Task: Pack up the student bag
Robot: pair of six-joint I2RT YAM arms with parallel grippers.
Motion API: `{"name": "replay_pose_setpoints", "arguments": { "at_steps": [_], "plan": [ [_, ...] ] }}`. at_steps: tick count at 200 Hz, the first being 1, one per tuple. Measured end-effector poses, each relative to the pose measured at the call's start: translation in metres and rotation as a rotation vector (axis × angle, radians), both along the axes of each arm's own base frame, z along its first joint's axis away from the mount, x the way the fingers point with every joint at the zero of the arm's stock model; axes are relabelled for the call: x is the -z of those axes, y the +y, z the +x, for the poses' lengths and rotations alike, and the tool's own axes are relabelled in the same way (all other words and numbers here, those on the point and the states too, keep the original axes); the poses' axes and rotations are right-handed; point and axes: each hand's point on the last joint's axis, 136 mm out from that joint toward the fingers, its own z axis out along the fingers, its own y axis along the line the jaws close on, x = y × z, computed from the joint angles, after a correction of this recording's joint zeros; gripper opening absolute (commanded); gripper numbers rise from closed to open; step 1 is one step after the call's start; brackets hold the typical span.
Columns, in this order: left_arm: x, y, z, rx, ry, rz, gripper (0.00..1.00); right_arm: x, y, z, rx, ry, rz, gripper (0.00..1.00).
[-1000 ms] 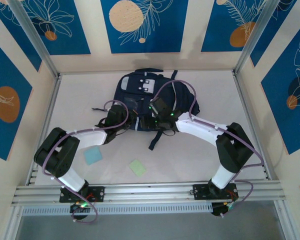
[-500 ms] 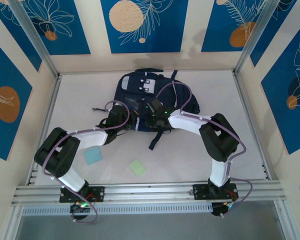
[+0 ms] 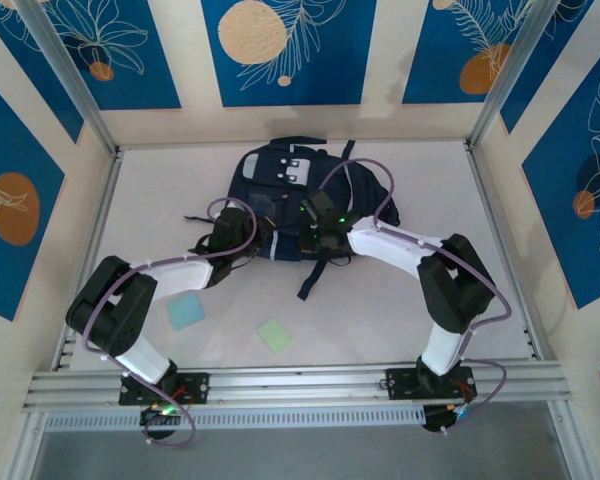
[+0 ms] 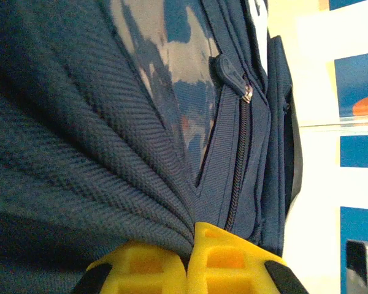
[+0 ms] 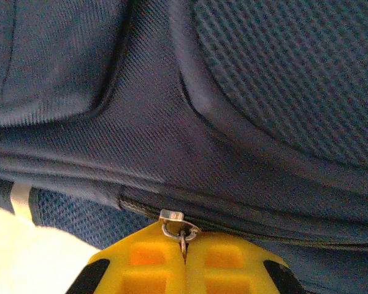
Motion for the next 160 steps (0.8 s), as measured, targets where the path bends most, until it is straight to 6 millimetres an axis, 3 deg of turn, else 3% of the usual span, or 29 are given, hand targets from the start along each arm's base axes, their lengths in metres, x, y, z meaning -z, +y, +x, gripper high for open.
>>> {"name": "replay_pose_setpoints", "arguments": {
  "at_steps": [32,68,83,106,111,126,141,160],
  "plan": [
    [-0.007,0.01,0.011,0.004,-0.017,0.016,0.0,0.001,-0.023,-0.009,-0.044,0.034,-0.053,0.0],
    [-0.004,0.023,0.029,-0.005,-0.012,0.054,0.0,0.02,-0.077,-0.023,-0.044,0.123,-0.162,0.0],
    [-0.003,0.022,0.036,0.015,-0.005,0.07,0.0,0.02,-0.095,-0.022,-0.03,0.131,-0.185,0.0],
    [-0.006,0.01,0.056,0.077,0.003,0.075,0.0,0.01,-0.104,-0.017,-0.026,0.11,-0.168,0.0],
    [-0.007,0.008,0.062,0.089,0.005,0.072,0.06,0.007,-0.104,-0.017,-0.026,0.107,-0.155,0.0],
    [-0.013,0.002,0.078,0.122,-0.006,0.067,0.37,0.0,-0.096,-0.019,-0.043,0.11,-0.101,0.0],
    [-0.022,0.005,0.093,0.127,-0.029,0.078,0.59,-0.005,-0.083,-0.024,-0.067,0.127,-0.036,0.0],
    [-0.03,0.012,0.096,0.126,-0.045,0.075,0.66,-0.011,-0.066,-0.028,-0.087,0.149,0.042,0.0]
  ]
}}
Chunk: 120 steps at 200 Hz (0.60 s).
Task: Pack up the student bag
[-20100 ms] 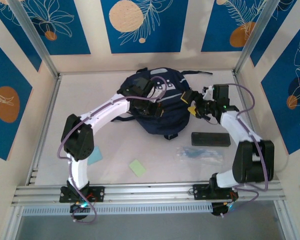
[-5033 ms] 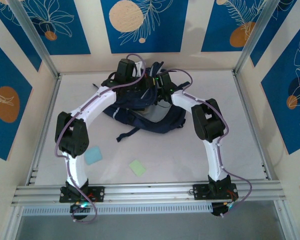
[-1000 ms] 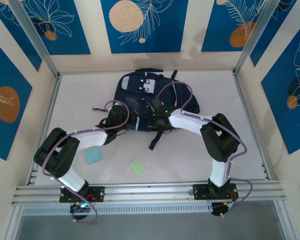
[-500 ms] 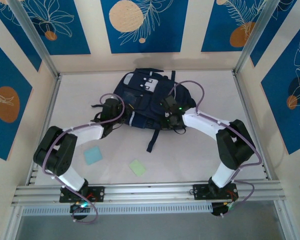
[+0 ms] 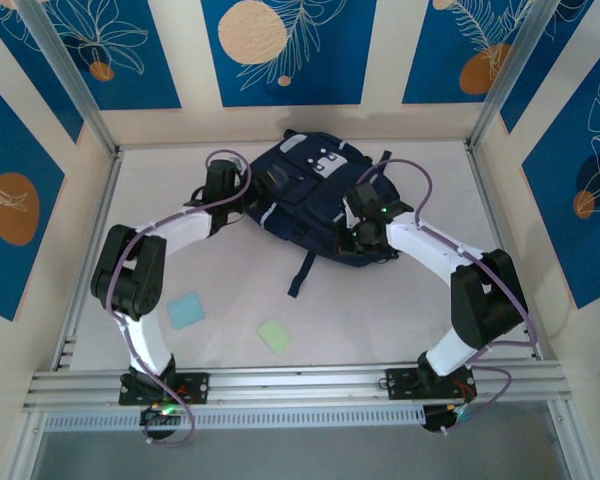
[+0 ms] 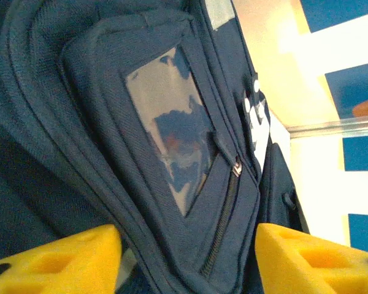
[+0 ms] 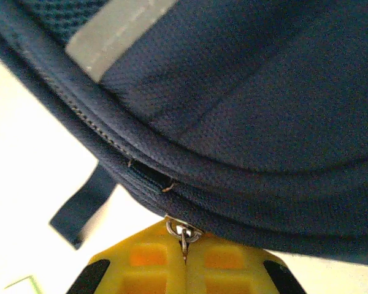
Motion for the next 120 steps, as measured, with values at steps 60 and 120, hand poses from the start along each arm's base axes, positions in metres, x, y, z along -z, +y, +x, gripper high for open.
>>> {"name": "replay_pose_setpoints", "arguments": {
  "at_steps": [60,120],
  "plan": [
    [-0.006,-0.016,-0.054,0.051,0.025,-0.044,0.75,-0.028,0.055,0.006,-0.066,0.029,0.174,0.0],
    [0.021,-0.054,-0.052,0.095,0.066,-0.058,0.15,-0.028,0.08,-0.006,-0.123,0.036,0.204,0.0]
  ]
}}
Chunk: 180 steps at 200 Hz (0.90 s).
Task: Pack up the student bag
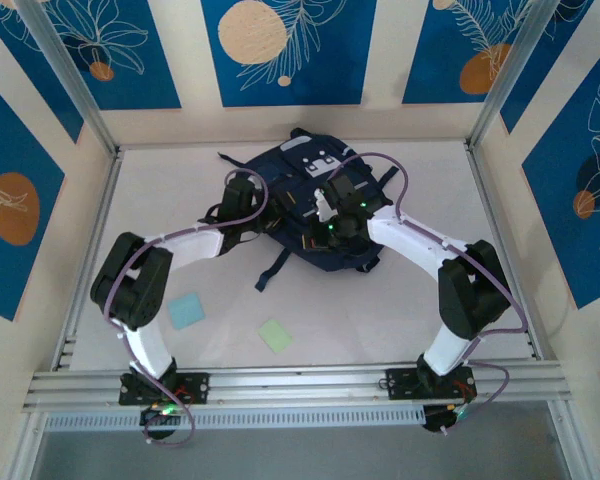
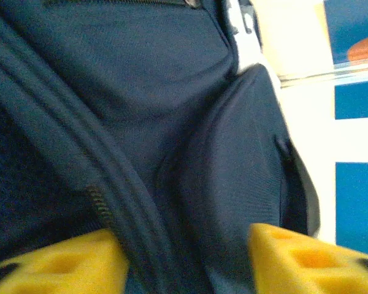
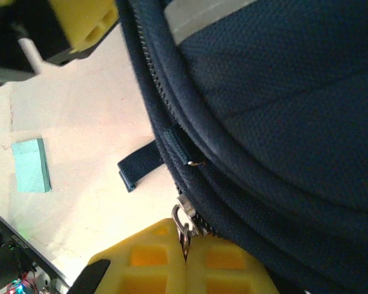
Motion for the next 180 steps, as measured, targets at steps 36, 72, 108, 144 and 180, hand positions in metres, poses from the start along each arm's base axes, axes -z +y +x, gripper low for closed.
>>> {"name": "replay_pose_setpoints", "arguments": {
  "at_steps": [36,72,108,144,180],
  "plan": [
    [0.013,0.002,0.0,-0.004,0.033,0.022,0.0,0.012,-0.01,-0.005,-0.021,-0.001,-0.057,0.0],
    [0.016,0.009,-0.001,0.005,0.029,0.055,0.0,0.026,-0.053,-0.006,0.002,0.023,-0.209,0.0],
    [0.014,0.014,-0.007,0.018,0.016,0.079,0.0,0.027,-0.116,0.007,0.12,0.044,-0.39,0.0],
    [0.012,0.018,-0.012,0.023,0.011,0.09,0.0,0.009,-0.16,0.041,0.199,-0.064,-0.593,0.0],
    [0.011,0.02,-0.009,0.048,0.006,0.104,0.0,0.018,-0.166,0.052,0.133,-0.099,-0.676,0.0]
  ]
}}
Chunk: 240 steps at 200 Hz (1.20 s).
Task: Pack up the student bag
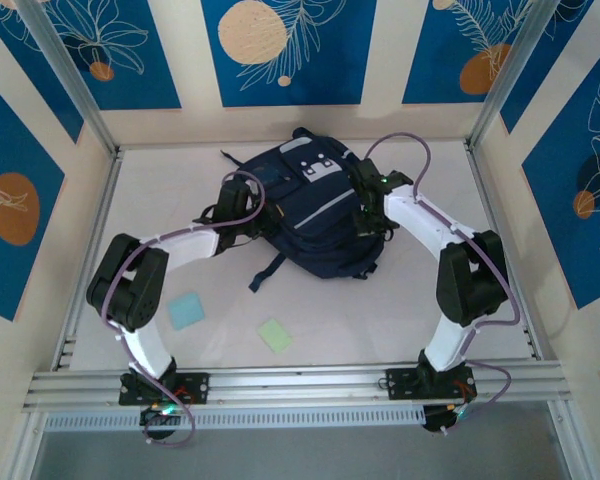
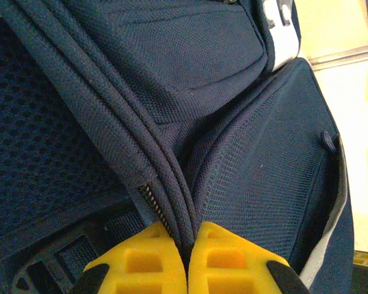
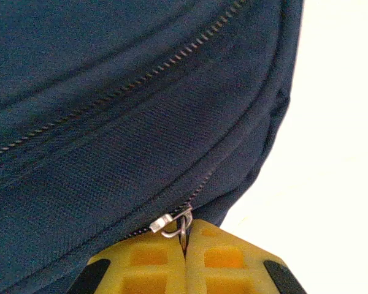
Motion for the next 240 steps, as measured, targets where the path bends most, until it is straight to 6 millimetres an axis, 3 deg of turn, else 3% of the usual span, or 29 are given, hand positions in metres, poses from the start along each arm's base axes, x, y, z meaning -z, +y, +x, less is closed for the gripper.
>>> {"name": "replay_pose_setpoints", "arguments": {
  "at_steps": [25,30,40,48,59,77,92,107,134,160,186,210,222,240],
  "plan": [
    [-0.002,0.006,0.027,0.017,0.011,0.035,0.0,0.003,0.035,-0.007,-0.123,-0.019,0.064,0.0],
    [-0.003,0.006,0.036,0.023,0.01,0.041,0.08,0.004,0.046,-0.01,-0.149,-0.021,0.089,0.0],
    [-0.006,0.004,0.053,0.037,0.001,0.05,0.37,0.002,0.068,-0.013,-0.2,-0.028,0.146,0.0],
    [-0.011,0.004,0.065,0.042,-0.014,0.056,0.52,0.0,0.083,-0.014,-0.229,-0.036,0.193,0.0],
    [-0.022,0.004,0.081,0.044,-0.047,0.057,0.61,-0.005,0.103,-0.013,-0.261,-0.054,0.268,0.0],
    [-0.039,0.009,0.087,0.047,-0.092,0.072,0.74,-0.013,0.128,-0.011,-0.283,-0.072,0.385,0.0],
    [-0.05,0.016,0.082,0.041,-0.104,0.087,0.75,-0.018,0.144,-0.008,-0.289,-0.072,0.465,0.0],
    [-0.059,0.024,0.069,0.031,-0.111,0.089,0.75,-0.019,0.158,-0.002,-0.287,-0.066,0.533,0.0],
    [-0.071,0.039,0.027,0.009,-0.102,0.063,0.75,-0.021,0.181,0.008,-0.285,-0.048,0.626,0.0],
    [-0.06,0.046,-0.001,-0.034,-0.061,0.002,0.76,-0.027,0.199,0.015,-0.291,-0.052,0.701,0.0],
    [-0.034,0.039,-0.009,-0.075,0.016,-0.044,0.75,-0.033,0.208,0.014,-0.288,-0.048,0.751,0.0],
    [-0.022,0.028,-0.001,-0.115,0.034,-0.08,0.71,-0.032,0.212,0.01,-0.287,-0.041,0.771,0.0],
    [-0.015,0.027,0.005,-0.146,0.044,-0.093,0.58,-0.029,0.213,0.006,-0.288,-0.037,0.773,0.0],
    [-0.006,0.025,0.01,-0.176,0.066,-0.111,0.1,-0.023,0.211,-0.003,-0.293,-0.032,0.77,0.0]
  ]
}}
